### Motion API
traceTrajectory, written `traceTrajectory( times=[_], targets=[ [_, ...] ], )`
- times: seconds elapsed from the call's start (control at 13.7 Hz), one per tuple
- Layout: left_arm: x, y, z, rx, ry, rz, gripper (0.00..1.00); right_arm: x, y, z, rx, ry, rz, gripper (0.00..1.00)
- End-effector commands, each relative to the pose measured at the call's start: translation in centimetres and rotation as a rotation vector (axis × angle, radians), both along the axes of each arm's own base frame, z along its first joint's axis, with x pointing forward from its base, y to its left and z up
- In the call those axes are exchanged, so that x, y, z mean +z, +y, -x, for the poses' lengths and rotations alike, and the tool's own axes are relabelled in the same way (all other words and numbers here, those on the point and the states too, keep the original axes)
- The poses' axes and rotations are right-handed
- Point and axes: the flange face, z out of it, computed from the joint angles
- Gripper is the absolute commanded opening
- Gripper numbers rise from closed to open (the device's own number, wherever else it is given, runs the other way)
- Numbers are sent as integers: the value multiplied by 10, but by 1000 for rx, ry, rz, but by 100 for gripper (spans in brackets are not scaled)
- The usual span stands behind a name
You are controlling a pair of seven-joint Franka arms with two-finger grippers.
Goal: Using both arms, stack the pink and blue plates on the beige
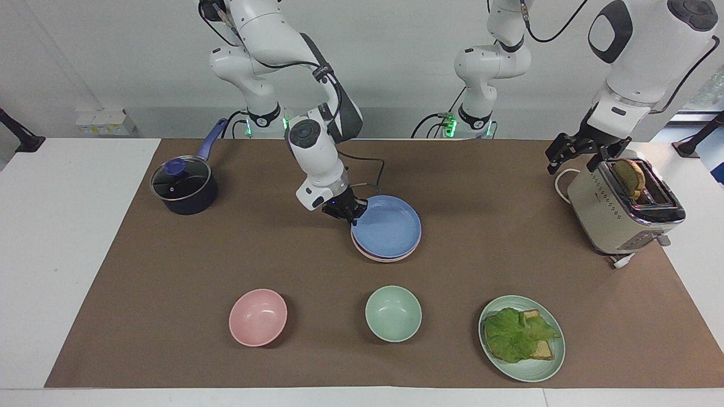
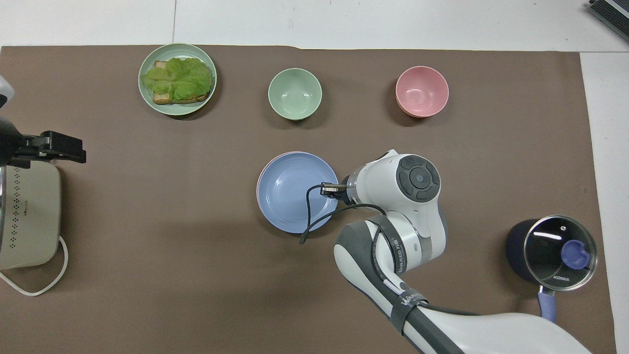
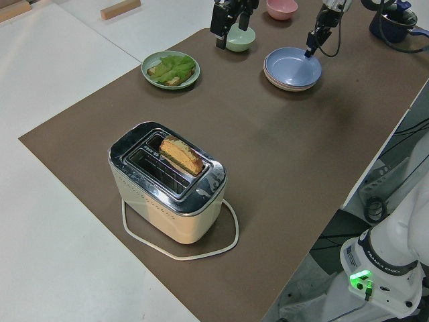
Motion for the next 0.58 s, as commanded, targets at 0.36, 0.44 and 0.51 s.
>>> traceTrajectory(
  times=[0.36,0.44,0.51],
  targets=[
    [3,3,5,-2,-14,-21,100,74,-53,-17,-75,-59,3,100],
    [3,3,5,-2,-14,-21,100,90,-78,-20,-99,-67,11,100],
    [3,3,5,-2,-15,-22,100,101,-104,-23,-123,-72,36,100]
  ],
)
